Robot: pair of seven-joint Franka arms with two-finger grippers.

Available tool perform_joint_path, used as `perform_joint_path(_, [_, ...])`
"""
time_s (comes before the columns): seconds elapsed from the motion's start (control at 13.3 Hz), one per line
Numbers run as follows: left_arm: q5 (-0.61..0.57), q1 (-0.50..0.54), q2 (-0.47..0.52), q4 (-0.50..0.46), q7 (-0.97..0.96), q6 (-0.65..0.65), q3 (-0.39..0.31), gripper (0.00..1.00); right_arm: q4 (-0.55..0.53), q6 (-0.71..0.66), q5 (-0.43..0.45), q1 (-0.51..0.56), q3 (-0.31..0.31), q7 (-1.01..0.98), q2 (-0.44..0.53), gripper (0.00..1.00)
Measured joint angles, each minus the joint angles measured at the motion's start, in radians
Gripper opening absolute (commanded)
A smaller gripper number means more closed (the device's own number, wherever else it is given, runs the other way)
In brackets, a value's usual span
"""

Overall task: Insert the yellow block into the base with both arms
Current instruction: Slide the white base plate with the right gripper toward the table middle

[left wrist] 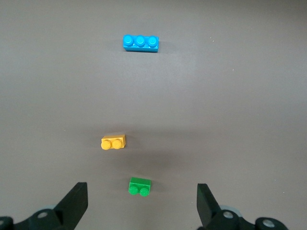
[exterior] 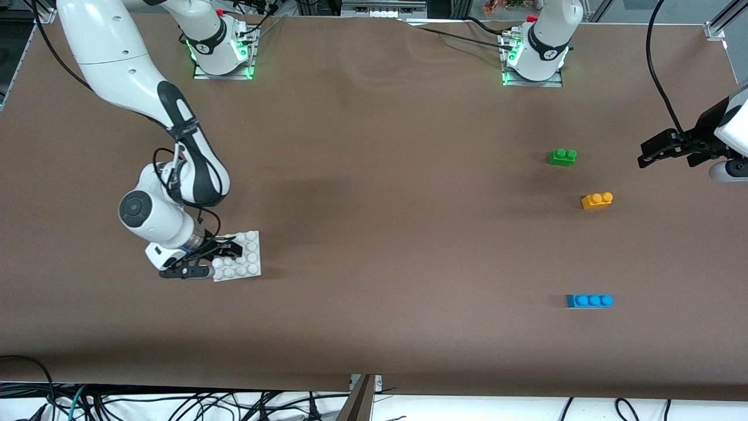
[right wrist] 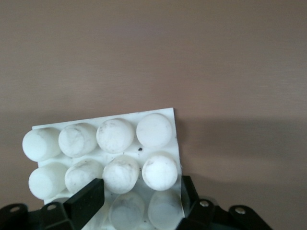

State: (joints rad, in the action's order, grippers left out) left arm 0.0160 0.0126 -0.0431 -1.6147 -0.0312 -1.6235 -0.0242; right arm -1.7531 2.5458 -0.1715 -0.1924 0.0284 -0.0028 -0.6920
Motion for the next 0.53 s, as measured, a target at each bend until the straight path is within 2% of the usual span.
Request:
perform_joint_path(0.23, [0.0, 0.0, 0.0, 0.0, 0.0, 0.0, 0.0, 1.0, 0.0, 0.002, -0.003, -0.052, -0.001, 0.075, 0.0, 0.75])
perform_joint_path(0.53, [0.0, 0.0, 0.0, 0.0, 0.0, 0.0, 0.0, 1.0, 0.0, 0.032, -0.003, -0.152, -0.002, 0.273, -0.008, 0.75])
